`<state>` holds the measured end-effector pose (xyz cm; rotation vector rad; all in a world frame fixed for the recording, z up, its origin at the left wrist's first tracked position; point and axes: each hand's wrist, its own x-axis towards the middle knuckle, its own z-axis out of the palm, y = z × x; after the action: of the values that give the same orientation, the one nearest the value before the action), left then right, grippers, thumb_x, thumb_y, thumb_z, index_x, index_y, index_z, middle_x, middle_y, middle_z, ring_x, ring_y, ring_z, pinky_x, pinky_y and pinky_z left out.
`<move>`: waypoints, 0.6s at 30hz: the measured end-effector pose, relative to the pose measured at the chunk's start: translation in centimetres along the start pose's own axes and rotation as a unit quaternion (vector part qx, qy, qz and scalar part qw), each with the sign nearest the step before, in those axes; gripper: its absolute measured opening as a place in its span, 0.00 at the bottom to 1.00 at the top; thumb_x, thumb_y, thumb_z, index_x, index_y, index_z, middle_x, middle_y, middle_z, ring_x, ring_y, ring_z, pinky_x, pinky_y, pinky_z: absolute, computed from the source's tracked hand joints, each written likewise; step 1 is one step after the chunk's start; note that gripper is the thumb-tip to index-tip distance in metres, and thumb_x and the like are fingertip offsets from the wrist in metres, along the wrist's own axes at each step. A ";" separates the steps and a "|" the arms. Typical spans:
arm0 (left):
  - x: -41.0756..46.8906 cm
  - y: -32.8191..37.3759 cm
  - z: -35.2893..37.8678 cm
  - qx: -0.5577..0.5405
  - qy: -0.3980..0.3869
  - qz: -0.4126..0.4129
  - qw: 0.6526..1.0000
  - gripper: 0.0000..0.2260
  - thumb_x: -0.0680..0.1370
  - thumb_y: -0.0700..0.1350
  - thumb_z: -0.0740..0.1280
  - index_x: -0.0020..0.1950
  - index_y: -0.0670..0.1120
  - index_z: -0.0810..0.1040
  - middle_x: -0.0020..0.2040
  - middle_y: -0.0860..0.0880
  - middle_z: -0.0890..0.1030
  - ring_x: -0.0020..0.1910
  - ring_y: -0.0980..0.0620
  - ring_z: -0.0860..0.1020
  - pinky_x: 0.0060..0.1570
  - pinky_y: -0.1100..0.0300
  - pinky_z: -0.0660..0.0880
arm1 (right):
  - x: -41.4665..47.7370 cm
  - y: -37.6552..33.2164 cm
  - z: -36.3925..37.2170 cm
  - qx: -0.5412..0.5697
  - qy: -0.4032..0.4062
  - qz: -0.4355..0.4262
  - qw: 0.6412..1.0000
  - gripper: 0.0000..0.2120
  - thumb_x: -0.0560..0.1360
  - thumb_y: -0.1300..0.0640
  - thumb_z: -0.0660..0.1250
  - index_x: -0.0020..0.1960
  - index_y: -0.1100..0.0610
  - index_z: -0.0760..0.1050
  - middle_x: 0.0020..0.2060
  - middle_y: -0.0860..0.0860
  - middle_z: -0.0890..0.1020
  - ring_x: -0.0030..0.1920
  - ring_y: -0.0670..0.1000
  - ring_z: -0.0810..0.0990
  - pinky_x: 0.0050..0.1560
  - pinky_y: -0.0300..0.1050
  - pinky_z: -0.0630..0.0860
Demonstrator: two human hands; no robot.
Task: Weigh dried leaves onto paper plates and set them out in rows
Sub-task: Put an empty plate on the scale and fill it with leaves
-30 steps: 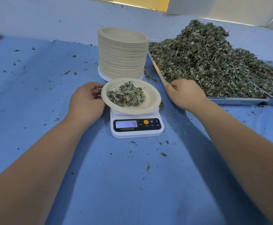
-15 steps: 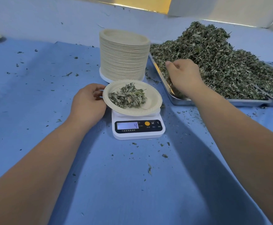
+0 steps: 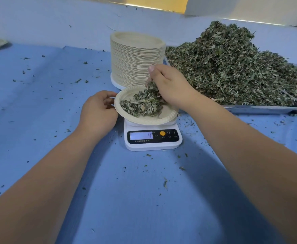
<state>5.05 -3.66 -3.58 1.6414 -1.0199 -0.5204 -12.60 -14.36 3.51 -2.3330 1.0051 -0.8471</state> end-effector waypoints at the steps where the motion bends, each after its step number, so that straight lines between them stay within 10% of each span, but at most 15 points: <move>1: 0.0 0.0 0.0 0.000 0.000 -0.001 1.000 0.18 0.74 0.35 0.66 0.52 0.58 0.81 0.44 0.60 0.86 0.43 0.63 0.83 0.46 0.61 0.79 | -0.2 0.0 -0.2 0.010 0.009 0.006 1.000 0.24 0.86 0.48 0.54 0.51 0.67 0.76 0.30 0.46 0.67 0.26 0.40 0.65 0.29 0.39 0.62; 5: -0.1 0.2 0.0 0.001 0.003 0.000 1.000 0.17 0.75 0.35 0.67 0.50 0.59 0.80 0.42 0.64 0.85 0.42 0.63 0.82 0.43 0.64 0.77 | -1.6 -0.2 -0.6 0.023 0.055 -0.009 0.998 0.22 0.86 0.47 0.52 0.51 0.59 0.80 0.39 0.50 0.80 0.39 0.52 0.77 0.46 0.46 0.73; 13: -0.1 0.1 0.0 -0.002 0.004 0.001 1.000 0.16 0.75 0.36 0.67 0.52 0.58 0.81 0.45 0.58 0.86 0.44 0.61 0.83 0.50 0.57 0.81 | -3.2 -1.4 -0.3 0.029 0.036 -0.068 0.997 0.19 0.86 0.49 0.55 0.52 0.59 0.80 0.35 0.39 0.77 0.38 0.39 0.74 0.40 0.35 0.69; 18: -0.1 0.0 0.0 -0.003 -0.002 0.000 1.000 0.15 0.75 0.37 0.68 0.54 0.56 0.82 0.46 0.57 0.86 0.46 0.58 0.84 0.52 0.52 0.83 | -3.1 -2.3 0.8 -0.058 -0.047 -0.131 0.989 0.21 0.86 0.50 0.55 0.50 0.66 0.76 0.42 0.56 0.78 0.49 0.54 0.74 0.54 0.50 0.71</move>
<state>4.98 -3.55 -3.56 1.6353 -1.0200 -0.5254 -12.63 -10.39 3.24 -2.6193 0.7364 -0.7826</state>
